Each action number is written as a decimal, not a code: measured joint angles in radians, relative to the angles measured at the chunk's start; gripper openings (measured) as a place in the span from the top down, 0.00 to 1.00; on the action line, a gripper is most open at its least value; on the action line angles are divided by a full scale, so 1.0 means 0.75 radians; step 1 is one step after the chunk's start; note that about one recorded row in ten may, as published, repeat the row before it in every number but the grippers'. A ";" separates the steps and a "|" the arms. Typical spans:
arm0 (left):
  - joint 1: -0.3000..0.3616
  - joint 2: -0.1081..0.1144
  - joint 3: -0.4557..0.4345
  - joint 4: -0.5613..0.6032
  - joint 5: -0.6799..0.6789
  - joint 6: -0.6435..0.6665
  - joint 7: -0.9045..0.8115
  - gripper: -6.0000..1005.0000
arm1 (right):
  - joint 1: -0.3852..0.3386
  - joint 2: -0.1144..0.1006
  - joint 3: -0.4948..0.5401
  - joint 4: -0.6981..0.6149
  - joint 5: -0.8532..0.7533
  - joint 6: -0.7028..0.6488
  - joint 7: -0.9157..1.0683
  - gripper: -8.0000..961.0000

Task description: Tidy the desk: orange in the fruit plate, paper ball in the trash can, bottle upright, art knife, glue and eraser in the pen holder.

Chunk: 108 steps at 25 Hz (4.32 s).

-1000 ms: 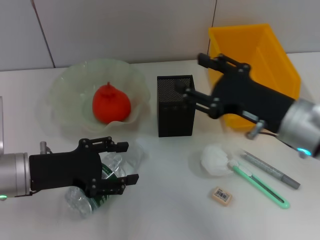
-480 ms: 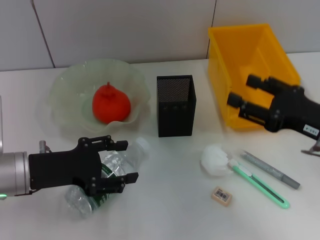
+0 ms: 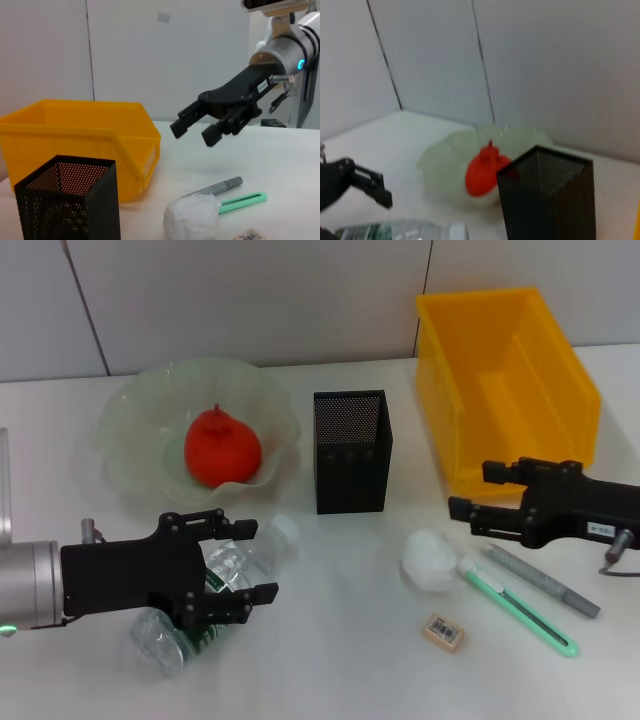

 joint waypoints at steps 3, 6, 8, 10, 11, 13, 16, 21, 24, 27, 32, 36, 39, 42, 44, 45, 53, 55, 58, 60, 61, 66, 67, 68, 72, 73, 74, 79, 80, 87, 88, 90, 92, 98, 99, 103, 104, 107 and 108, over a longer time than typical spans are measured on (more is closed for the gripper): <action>0.000 0.000 0.000 0.000 0.000 -0.001 -0.001 0.24 | 0.030 0.000 -0.003 0.033 -0.095 -0.006 0.083 0.24; 0.000 0.000 0.000 0.000 0.000 -0.002 -0.002 0.24 | 0.066 0.000 -0.009 0.107 -0.247 -0.032 0.226 0.24; -0.001 0.001 0.000 0.000 0.000 -0.003 -0.003 0.24 | 0.093 0.000 -0.011 0.160 -0.339 -0.071 0.319 0.24; -0.001 0.002 0.000 0.000 0.000 -0.003 -0.003 0.24 | 0.116 0.000 -0.011 0.209 -0.412 -0.113 0.409 0.24; -0.001 0.002 0.000 0.000 0.000 -0.004 -0.003 0.24 | 0.127 0.000 -0.011 0.231 -0.445 -0.127 0.447 0.24; -0.002 0.001 0.001 0.000 0.000 -0.006 -0.004 0.24 | 0.152 0.000 -0.013 0.278 -0.525 -0.162 0.521 0.24; -0.003 0.000 0.002 -0.001 0.001 -0.007 -0.004 0.24 | 0.184 0.000 -0.014 0.332 -0.610 -0.216 0.602 0.24; -0.004 0.000 0.010 -0.001 0.000 -0.006 -0.004 0.24 | 0.253 -0.001 -0.014 0.370 -0.727 -0.297 0.709 0.24; -0.004 0.000 0.030 -0.001 0.000 -0.007 -0.004 0.24 | 0.305 0.000 -0.014 0.371 -0.810 -0.337 0.767 0.24; -0.004 0.000 0.033 0.000 0.000 -0.008 -0.005 0.24 | 0.346 0.000 -0.015 0.344 -0.865 -0.360 0.806 0.24; -0.012 0.000 0.035 0.000 0.000 -0.007 -0.005 0.24 | 0.386 0.001 -0.032 0.290 -0.877 -0.366 0.814 0.24; -0.015 0.000 0.035 0.000 0.000 -0.006 -0.005 0.24 | 0.412 0.002 -0.044 0.239 -0.885 -0.356 0.819 0.24; -0.015 0.000 0.036 -0.001 0.000 -0.005 -0.005 0.24 | 0.434 0.003 -0.045 0.202 -0.906 -0.351 0.822 0.24; -0.015 0.000 0.037 -0.002 0.000 -0.003 -0.005 0.24 | 0.451 0.004 -0.045 0.164 -0.912 -0.334 0.822 0.24; -0.015 0.000 0.037 -0.002 0.000 -0.002 -0.005 0.24 | 0.462 0.004 -0.046 0.142 -0.913 -0.321 0.822 0.24; -0.014 0.000 0.037 -0.003 0.000 -0.002 -0.005 0.24 | 0.469 0.004 -0.048 0.122 -0.913 -0.305 0.822 0.24; -0.014 0.000 0.037 -0.003 0.000 -0.003 -0.005 0.24 | 0.511 0.006 -0.067 0.032 -0.913 -0.269 0.821 0.25; -0.014 0.000 0.037 -0.003 0.000 -0.003 -0.005 0.24 | 0.535 0.007 -0.068 -0.019 -0.908 -0.268 0.821 0.26; -0.014 0.000 0.037 -0.003 0.000 -0.003 -0.005 0.24 | 0.545 0.008 -0.068 -0.042 -0.903 -0.267 0.821 0.26; -0.014 0.000 0.037 -0.002 0.000 -0.002 -0.005 0.24 | 0.551 0.008 -0.068 -0.061 -0.903 -0.265 0.821 0.26; -0.014 0.000 0.037 -0.002 0.000 -0.001 -0.004 0.24 | 0.554 0.008 -0.068 -0.068 -0.904 -0.263 0.823 0.26; -0.014 0.000 0.037 -0.002 0.000 0.001 -0.004 0.24 | 0.555 0.008 -0.068 -0.085 -0.911 -0.245 0.835 0.27; -0.014 0.000 0.037 -0.003 0.000 0.001 -0.003 0.24 | 0.555 0.008 -0.068 -0.088 -0.911 -0.243 0.835 0.27; -0.015 0.000 0.037 -0.002 0.000 0.001 -0.002 0.24 | 0.555 0.008 -0.068 -0.090 -0.911 -0.241 0.836 0.27; -0.019 0.000 0.037 -0.003 0.000 0.002 0.001 0.24 | 0.564 0.008 -0.068 -0.118 -0.911 -0.230 0.836 0.28; -0.020 0.000 0.037 -0.002 0.000 0.002 0.001 0.24 | 0.570 0.008 -0.068 -0.130 -0.911 -0.230 0.837 0.28; -0.021 0.000 0.037 -0.003 0.000 0.002 0.000 0.24 | 0.575 0.007 -0.068 -0.142 -0.912 -0.227 0.838 0.28; -0.027 0.000 0.037 -0.002 0.000 0.002 -0.002 0.24 | 0.595 0.007 -0.068 -0.188 -0.937 -0.199 0.877 0.29; -0.028 0.000 0.037 -0.002 0.000 0.002 -0.002 0.24 | 0.598 0.007 -0.068 -0.190 -0.951 -0.195 0.887 0.29; -0.032 0.000 0.037 -0.003 0.000 0.002 -0.002 0.24 | 0.609 0.006 -0.082 -0.191 -0.986 -0.193 0.911 0.36; -0.032 0.000 0.037 -0.002 0.000 0.002 -0.002 0.24 | 0.609 0.006 -0.088 -0.190 -0.986 -0.193 0.911 0.39; -0.032 0.000 0.037 -0.003 0.000 0.003 -0.002 0.24 | 0.609 0.006 -0.099 -0.186 -0.987 -0.193 0.911 0.45; -0.032 0.000 0.037 -0.003 0.000 0.003 -0.002 0.24 | 0.608 0.006 -0.108 -0.178 -0.987 -0.195 0.911 0.46; -0.033 0.000 0.037 -0.002 0.000 0.004 -0.002 0.24 | 0.590 0.006 -0.117 -0.112 -0.987 -0.215 0.915 0.48; -0.033 0.000 0.037 -0.002 0.000 0.004 -0.003 0.24 | 0.585 0.006 -0.117 -0.094 -0.987 -0.220 0.921 0.48; -0.032 0.000 0.037 -0.002 0.000 0.004 -0.002 0.24 | 0.559 0.006 -0.125 -0.019 -0.982 -0.247 0.941 0.49; -0.032 0.000 0.037 -0.003 0.000 0.004 -0.002 0.24 | 0.550 0.006 -0.130 0.002 -0.981 -0.254 0.945 0.49; -0.032 0.000 0.037 -0.002 0.000 0.004 -0.001 0.24 | 0.521 0.007 -0.144 0.067 -0.979 -0.271 0.959 0.49; -0.033 0.000 0.037 -0.002 0.000 0.006 0.000 0.24 | 0.510 0.007 -0.152 0.093 -0.979 -0.276 0.969 0.49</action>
